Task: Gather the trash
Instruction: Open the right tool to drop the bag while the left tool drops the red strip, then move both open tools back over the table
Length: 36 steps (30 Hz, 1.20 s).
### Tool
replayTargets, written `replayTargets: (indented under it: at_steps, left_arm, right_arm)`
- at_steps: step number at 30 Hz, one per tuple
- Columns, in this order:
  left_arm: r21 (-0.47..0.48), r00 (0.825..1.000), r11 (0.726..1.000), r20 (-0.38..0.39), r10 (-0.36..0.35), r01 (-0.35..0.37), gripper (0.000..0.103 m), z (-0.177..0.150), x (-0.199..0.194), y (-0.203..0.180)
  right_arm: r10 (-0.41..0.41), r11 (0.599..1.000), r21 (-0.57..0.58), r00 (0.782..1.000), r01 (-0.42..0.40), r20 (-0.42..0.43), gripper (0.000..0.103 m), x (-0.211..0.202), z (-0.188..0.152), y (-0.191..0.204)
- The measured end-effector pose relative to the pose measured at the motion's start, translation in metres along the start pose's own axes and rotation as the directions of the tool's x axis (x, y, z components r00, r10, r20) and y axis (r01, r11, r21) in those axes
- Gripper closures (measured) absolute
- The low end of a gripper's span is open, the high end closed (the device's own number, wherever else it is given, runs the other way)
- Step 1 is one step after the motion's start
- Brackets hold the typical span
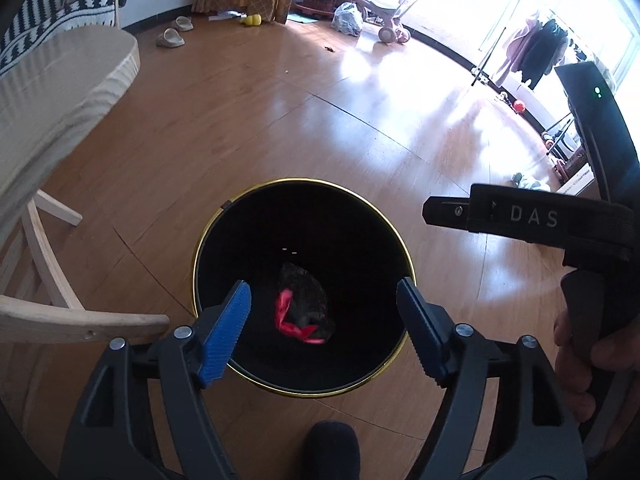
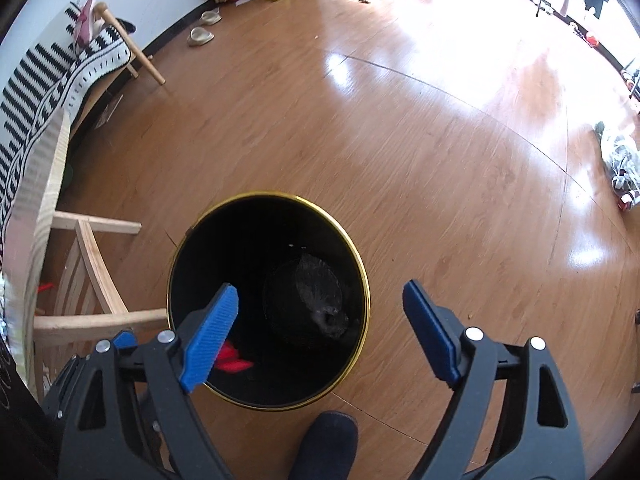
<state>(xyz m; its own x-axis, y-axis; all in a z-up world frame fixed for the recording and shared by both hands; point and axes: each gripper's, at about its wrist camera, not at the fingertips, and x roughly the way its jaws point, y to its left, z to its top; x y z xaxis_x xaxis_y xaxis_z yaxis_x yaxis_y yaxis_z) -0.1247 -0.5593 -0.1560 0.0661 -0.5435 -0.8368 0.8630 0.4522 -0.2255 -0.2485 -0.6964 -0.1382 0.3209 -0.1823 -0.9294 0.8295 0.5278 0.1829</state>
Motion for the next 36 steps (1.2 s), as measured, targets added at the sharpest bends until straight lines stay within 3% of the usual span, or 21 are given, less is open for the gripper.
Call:
replayTargets:
  at_steps: [5, 11, 14, 17, 23, 24, 27, 32, 33, 36]
  left_arm:
    - [-0.004, 0.999, 1.000, 0.030, 0.015, -0.015, 0.020, 0.001, -0.028, 0.006]
    - [-0.046, 0.989, 0.995, 0.115, 0.089, -0.084, 0.011, -0.006, -0.101, 0.040]
    - [-0.096, 0.974, 0.986, 0.172, 0.150, -0.135, 0.010, -0.015, -0.149, 0.073]
    - [-0.160, 0.947, 0.963, 0.203, 0.248, -0.218, 0.009, -0.031, -0.194, 0.114]
    - [-0.329, 0.871, 0.871, 0.209, 0.445, -0.366, 0.009, -0.085, -0.282, 0.208]
    - [-0.370, 0.851, 0.842, 0.202, 0.485, -0.392, 0.009, -0.101, -0.300, 0.230]
    - [-0.461, 0.816, 0.776, 0.168, 0.553, -0.431, 0.009, -0.135, -0.338, 0.276]
    - [-0.589, 0.772, 0.659, 0.090, 0.629, -0.468, 0.009, -0.201, -0.388, 0.346]
    - [-0.622, 0.762, 0.624, 0.067, 0.644, -0.473, 0.009, -0.220, -0.399, 0.361]
    - [-0.685, 0.752, 0.563, 0.034, 0.659, -0.463, 0.009, -0.256, -0.422, 0.389]
  right_arm:
    - [0.021, 1.000, -0.015, 0.999, -0.021, 0.026, 0.021, -0.015, 0.002, 0.018]
    - [0.083, 0.990, -0.124, 0.992, -0.071, 0.093, 0.018, -0.049, -0.001, 0.086]
    - [0.138, 0.970, -0.218, 0.983, -0.110, 0.120, 0.017, -0.068, -0.012, 0.139]
    - [0.205, 0.933, -0.323, 0.973, -0.160, 0.109, 0.016, -0.079, -0.029, 0.202]
    - [0.345, 0.800, -0.533, 0.938, -0.274, 0.037, 0.016, -0.100, -0.080, 0.338]
    - [0.373, 0.765, -0.569, 0.928, -0.301, 0.012, 0.016, -0.103, -0.093, 0.364]
    - [0.434, 0.672, -0.639, 0.898, -0.374, -0.068, 0.016, -0.110, -0.129, 0.427]
    - [0.468, 0.528, -0.717, 0.861, -0.455, -0.201, 0.016, -0.107, -0.193, 0.511]
    - [0.466, 0.491, -0.735, 0.854, -0.468, -0.233, 0.016, -0.105, -0.209, 0.530]
    - [0.465, 0.420, -0.763, 0.839, -0.491, -0.284, 0.016, -0.102, -0.248, 0.565]
